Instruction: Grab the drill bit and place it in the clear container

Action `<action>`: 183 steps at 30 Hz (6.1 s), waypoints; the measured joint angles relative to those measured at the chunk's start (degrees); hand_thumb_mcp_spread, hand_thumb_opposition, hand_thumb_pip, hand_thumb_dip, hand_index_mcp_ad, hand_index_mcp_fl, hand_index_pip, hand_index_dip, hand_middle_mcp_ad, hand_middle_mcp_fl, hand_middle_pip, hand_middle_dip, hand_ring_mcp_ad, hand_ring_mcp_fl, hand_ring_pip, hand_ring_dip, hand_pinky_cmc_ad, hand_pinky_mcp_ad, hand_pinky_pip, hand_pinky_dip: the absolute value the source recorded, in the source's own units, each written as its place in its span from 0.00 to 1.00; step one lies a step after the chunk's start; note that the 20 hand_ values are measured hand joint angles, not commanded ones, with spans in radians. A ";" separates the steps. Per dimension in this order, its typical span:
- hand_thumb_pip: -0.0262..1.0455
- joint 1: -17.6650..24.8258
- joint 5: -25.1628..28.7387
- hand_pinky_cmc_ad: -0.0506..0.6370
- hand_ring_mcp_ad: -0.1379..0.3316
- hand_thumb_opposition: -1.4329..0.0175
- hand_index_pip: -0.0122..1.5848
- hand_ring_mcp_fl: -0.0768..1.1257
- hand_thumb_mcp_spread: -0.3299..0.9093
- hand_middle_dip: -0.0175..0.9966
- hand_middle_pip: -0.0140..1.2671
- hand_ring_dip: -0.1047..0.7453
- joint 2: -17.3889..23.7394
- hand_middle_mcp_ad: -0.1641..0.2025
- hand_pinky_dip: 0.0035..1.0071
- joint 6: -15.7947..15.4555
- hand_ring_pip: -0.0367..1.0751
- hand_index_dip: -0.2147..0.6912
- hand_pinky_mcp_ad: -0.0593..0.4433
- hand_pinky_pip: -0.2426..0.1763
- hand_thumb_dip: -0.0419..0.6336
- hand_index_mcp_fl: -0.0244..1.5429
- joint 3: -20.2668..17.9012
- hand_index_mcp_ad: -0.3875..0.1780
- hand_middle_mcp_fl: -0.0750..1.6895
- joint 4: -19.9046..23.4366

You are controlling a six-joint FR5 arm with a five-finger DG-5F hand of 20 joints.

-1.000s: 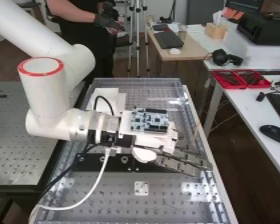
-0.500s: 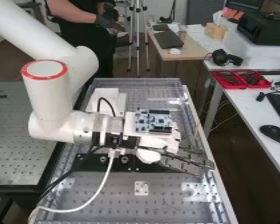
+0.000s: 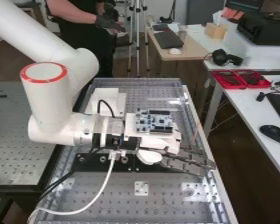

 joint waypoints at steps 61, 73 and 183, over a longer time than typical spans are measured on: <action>0.46 0.08 -0.36 0.57 0.70 0.35 0.81 0.12 0.78 0.20 0.12 0.16 -0.59 0.63 0.19 0.27 0.12 0.45 0.39 0.46 0.41 0.39 -0.07 0.33 0.18 1.39; 0.46 0.21 -0.23 0.57 0.70 0.34 0.79 0.13 0.78 0.20 0.12 0.17 -0.74 0.62 0.19 0.50 0.11 0.45 0.39 0.46 0.41 0.39 0.23 0.33 0.18 0.77; 0.43 -0.20 -0.27 0.67 0.68 0.34 0.70 0.17 0.79 0.22 0.11 0.18 -0.24 0.61 0.19 3.31 0.11 0.39 0.39 0.52 0.41 0.54 -1.66 0.35 0.28 5.51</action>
